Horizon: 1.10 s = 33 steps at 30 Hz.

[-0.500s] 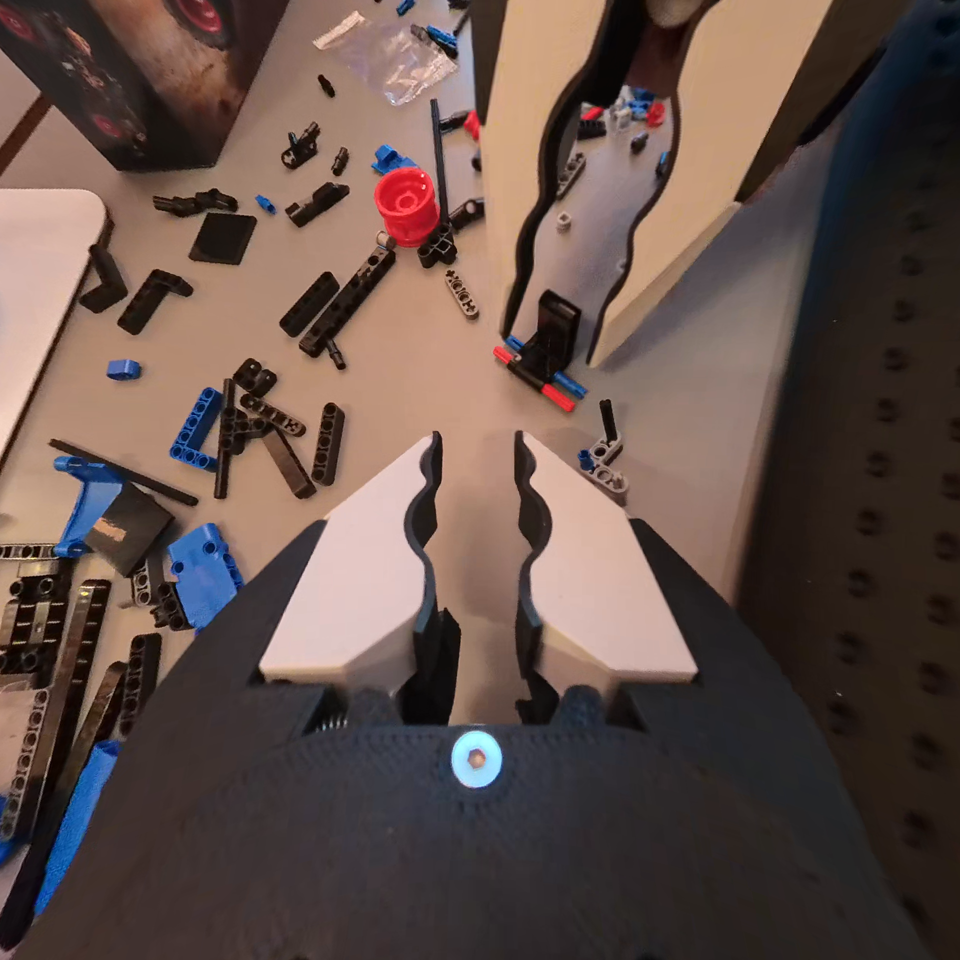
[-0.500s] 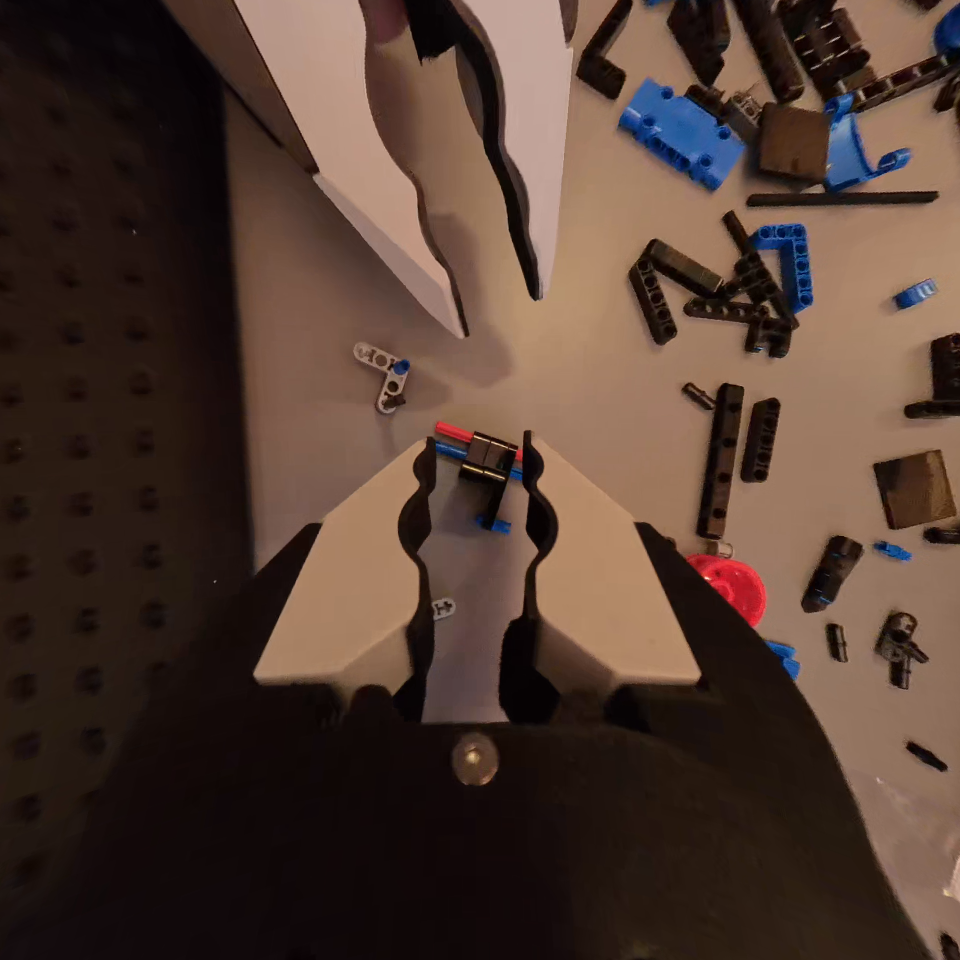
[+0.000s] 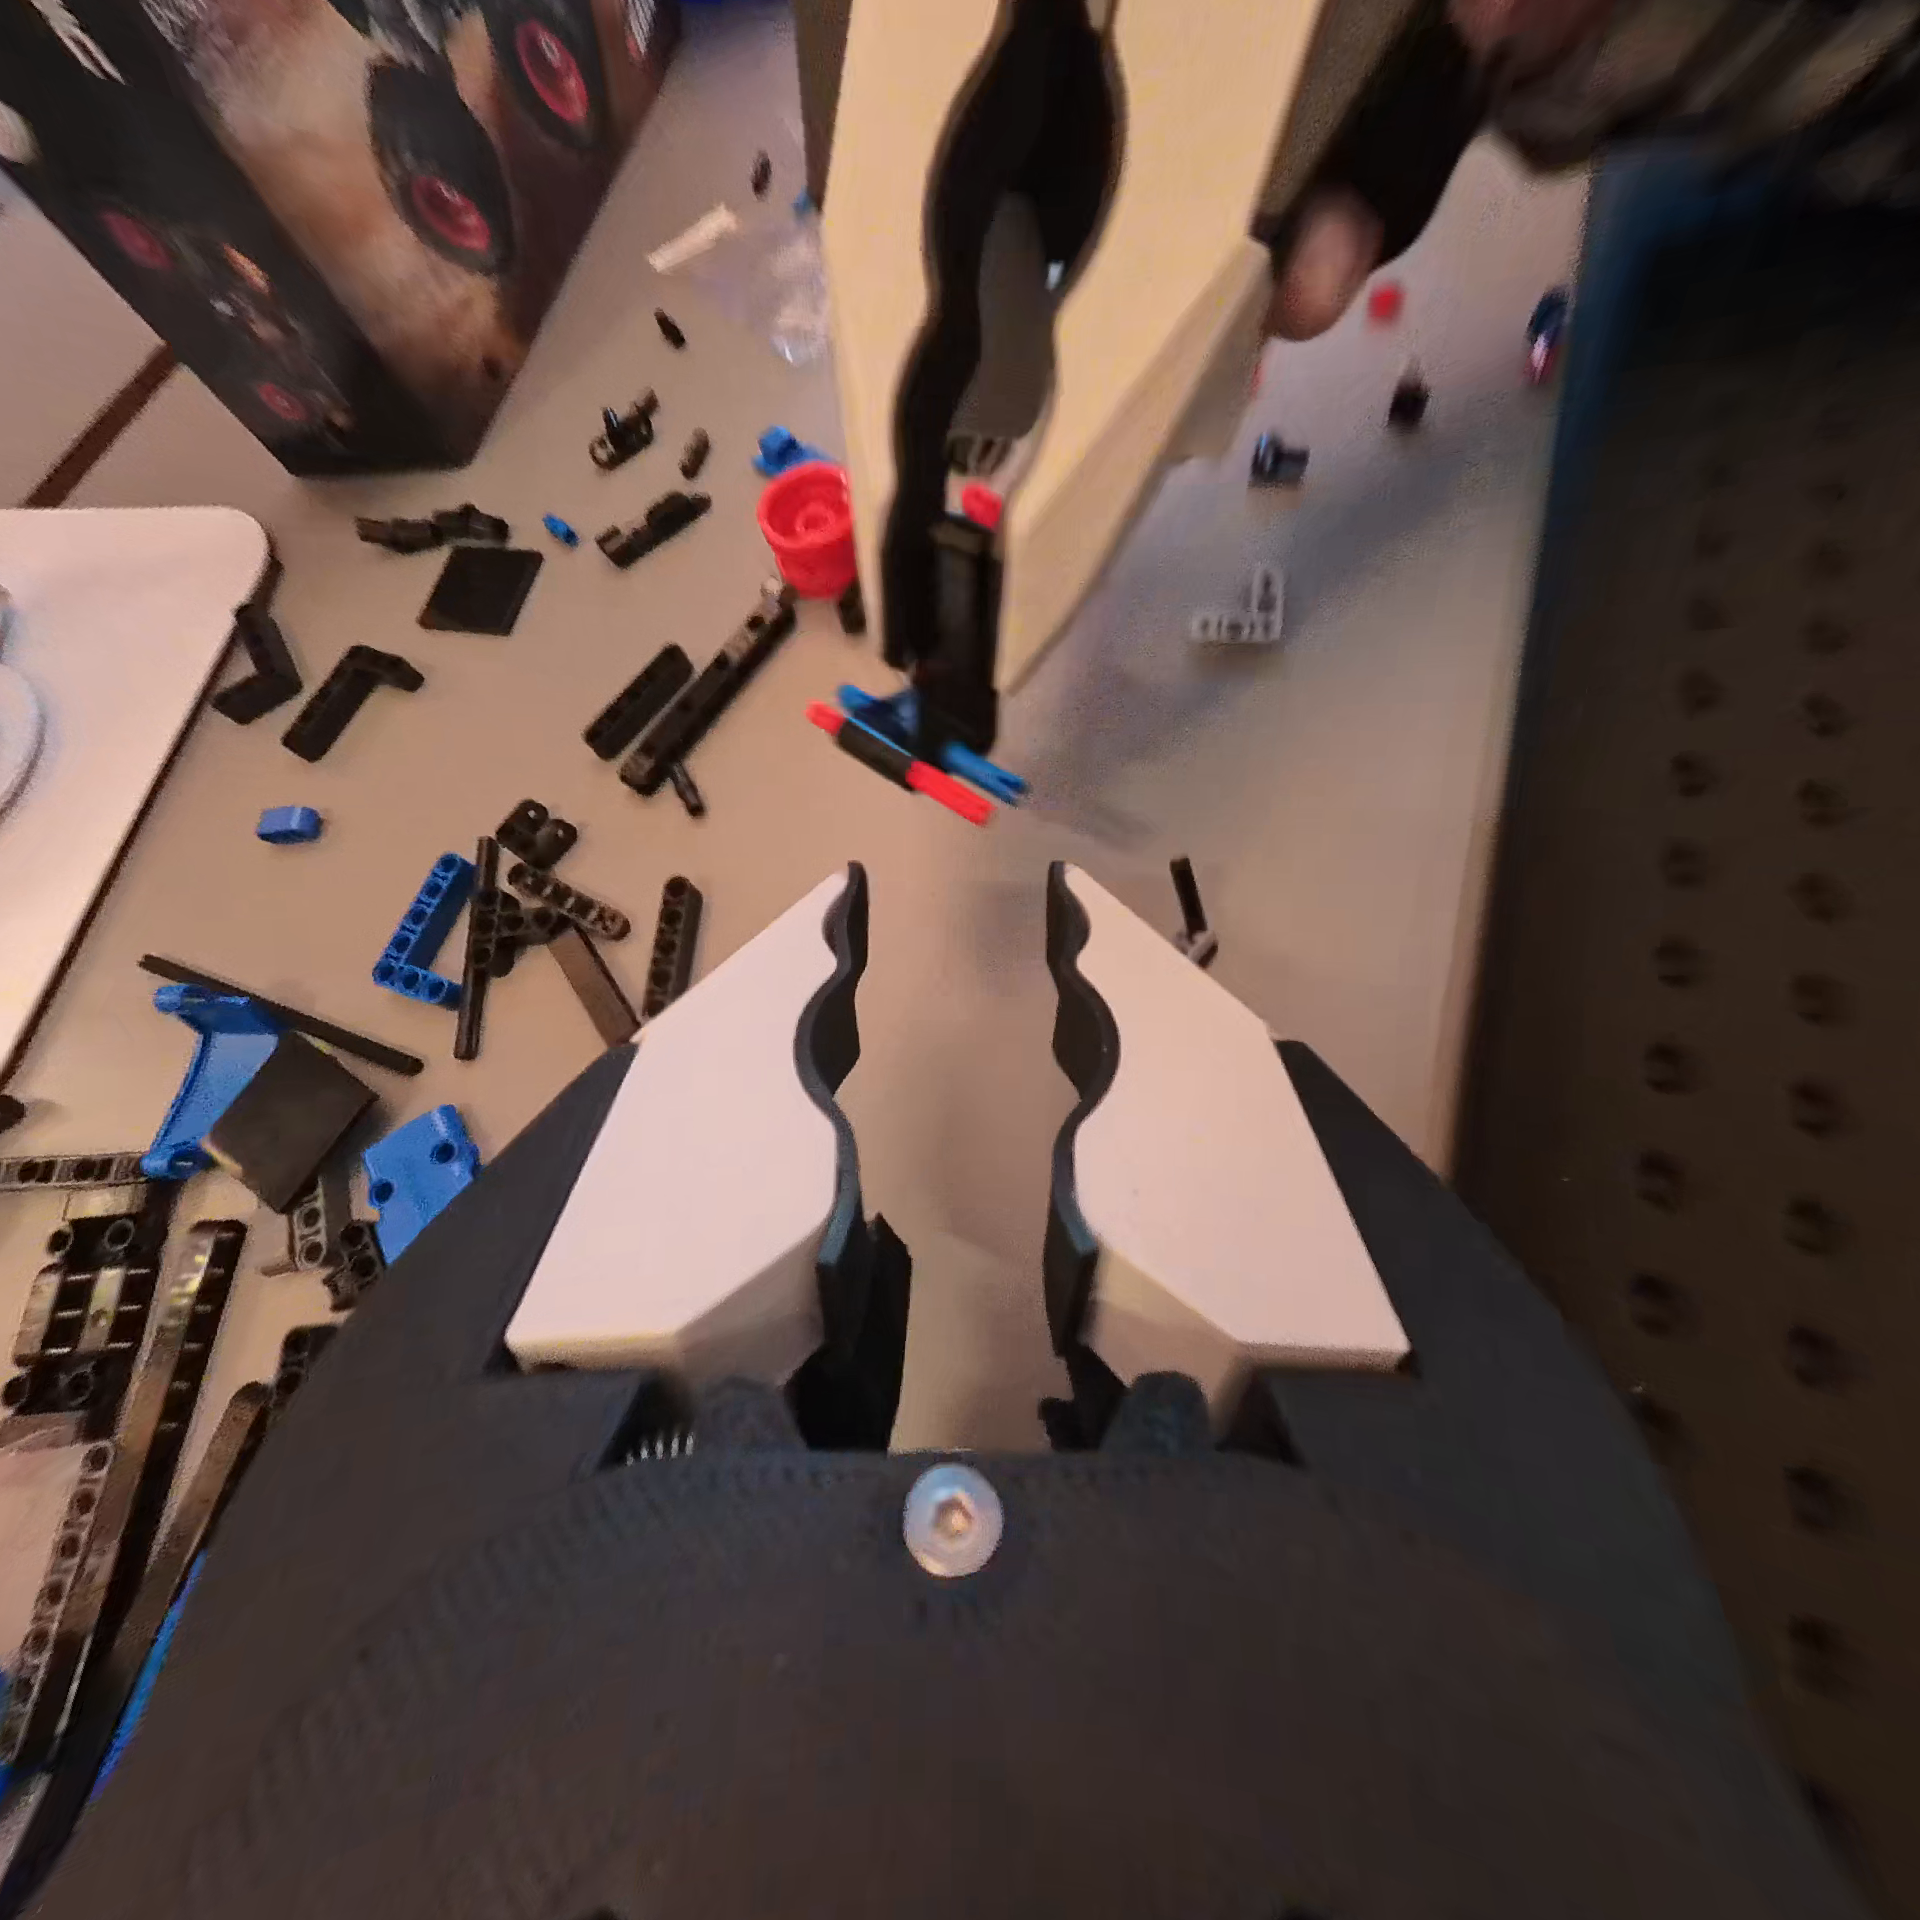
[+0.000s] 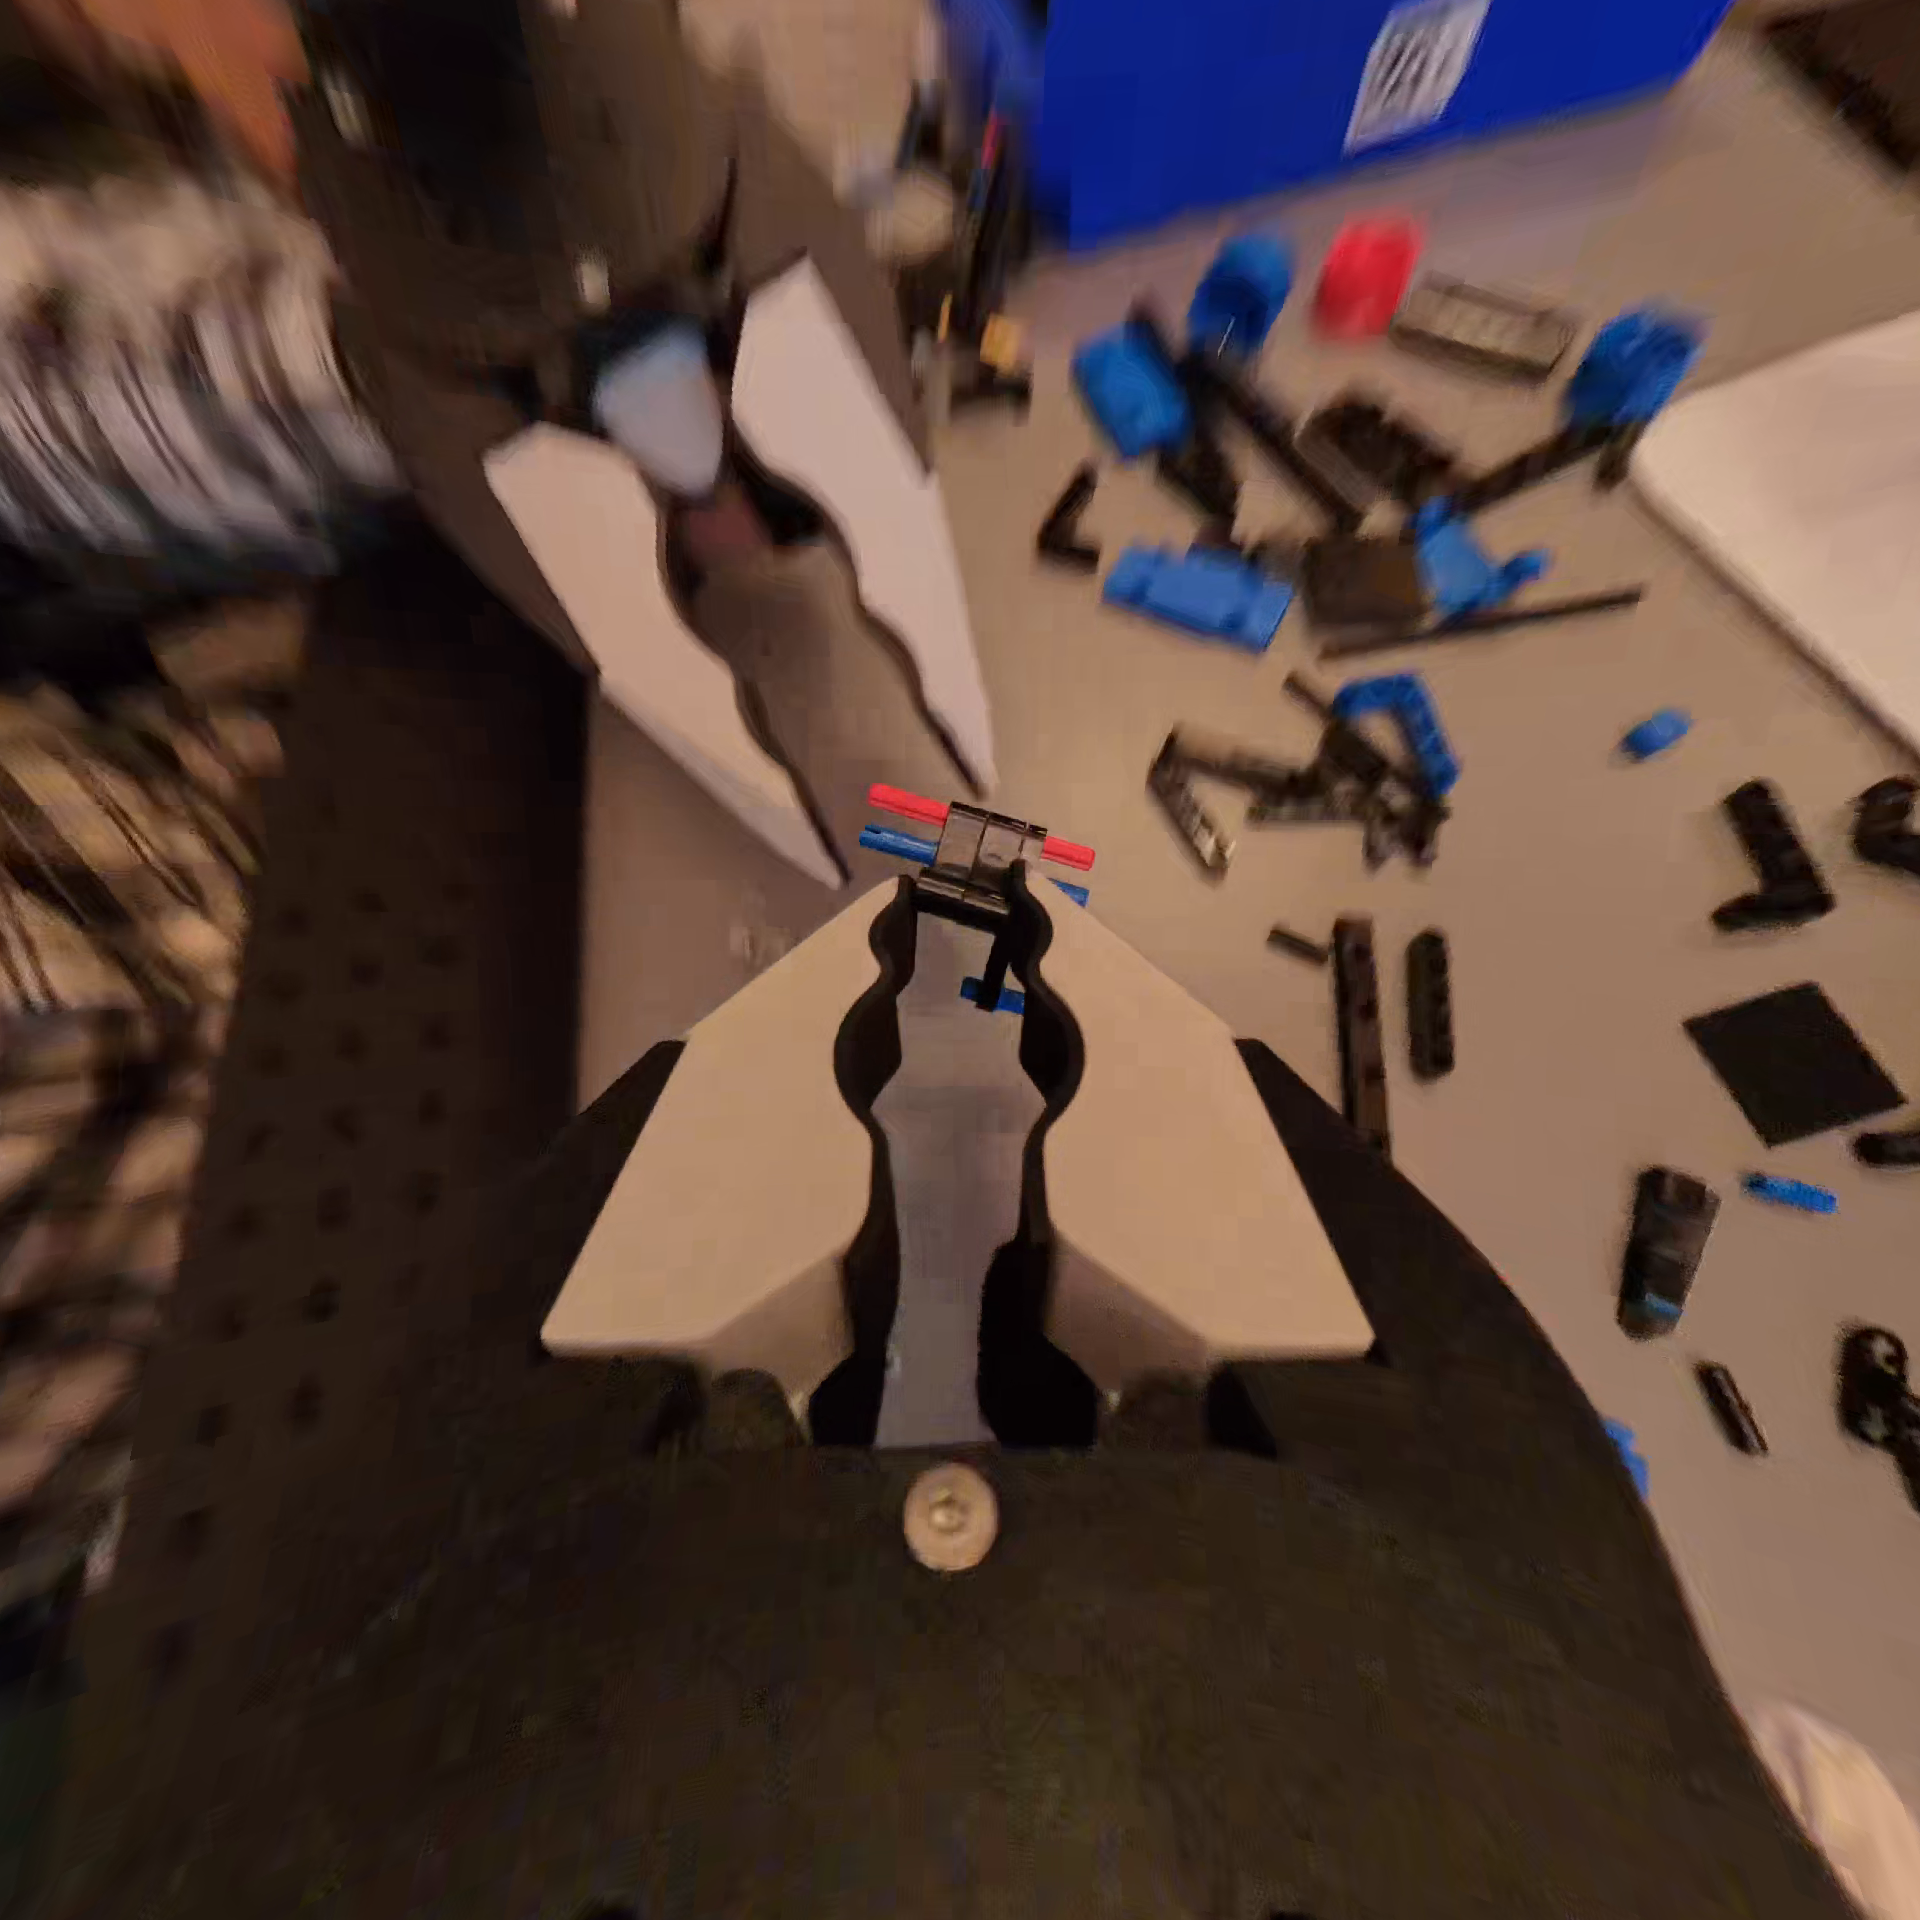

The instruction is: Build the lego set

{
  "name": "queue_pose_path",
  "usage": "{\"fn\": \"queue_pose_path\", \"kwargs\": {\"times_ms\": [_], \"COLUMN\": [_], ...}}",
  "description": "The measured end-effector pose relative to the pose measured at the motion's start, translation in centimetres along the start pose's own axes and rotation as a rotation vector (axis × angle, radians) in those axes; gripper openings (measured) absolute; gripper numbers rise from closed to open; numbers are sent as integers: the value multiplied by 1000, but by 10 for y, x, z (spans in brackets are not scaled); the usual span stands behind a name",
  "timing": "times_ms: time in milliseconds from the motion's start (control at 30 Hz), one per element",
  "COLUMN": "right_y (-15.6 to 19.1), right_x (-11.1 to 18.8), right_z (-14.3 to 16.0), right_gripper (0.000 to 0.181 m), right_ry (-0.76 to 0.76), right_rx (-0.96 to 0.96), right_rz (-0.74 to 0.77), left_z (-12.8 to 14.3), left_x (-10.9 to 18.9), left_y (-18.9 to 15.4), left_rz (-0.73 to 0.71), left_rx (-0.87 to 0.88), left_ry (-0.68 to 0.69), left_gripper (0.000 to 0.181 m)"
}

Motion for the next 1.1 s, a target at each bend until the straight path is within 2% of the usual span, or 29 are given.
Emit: {"fn": "queue_pose_path", "kwargs": {"times_ms": [133,233,367,467,600,700,767,900,967,1033,1100], "right_y": [-4,1,0,4,9,15,19,26,24,20,13], "right_x": [15,8,1,2,6,8,9,1,2,10,16], "right_z": [-25,-36,-40,-36,-34,-31,-30,-24,-23,-26,-29], "right_gripper": [16,16,16,17,17,24,22,9,7,6,7], "right_ry": [-376,-478,-587,-603,-556,-420,-327,-197,-178,-272,-405], "right_rx": [-72,-45,-88,-69,10,219,370,540,515,392,227], "right_rz": [-88,-108,-140,-150,-86,108,228,309,311,270,210], "left_z": [-15,-26,-28,-31,-33,-32,-31,-33,-34,-39,-46], "left_x": [18,32,39,42,38,34,31,26,22,24,32], "left_y": [13,25,29,28,24,24,25,24,25,27,28], "left_rz": [128,105,37,89,93,99,87,123,135,120,38], "left_rx": [238,341,270,278,221,186,164,131,132,145,106], "left_ry": [-227,-405,-425,-462,-412,-316,-248,-135,-123,-185,-280], "left_gripper": [34,35,23,20,19,19,19,19,19,16,14]}}
Point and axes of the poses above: each gripper's, where its closed fingertips meet, x back along the fingers, z out of its underside, y = z × x across the jaws, the point moved 8 cm from there along x, back along the fingers, and after that the axes turned 3 degrees about -z, right-handed, at the moved point
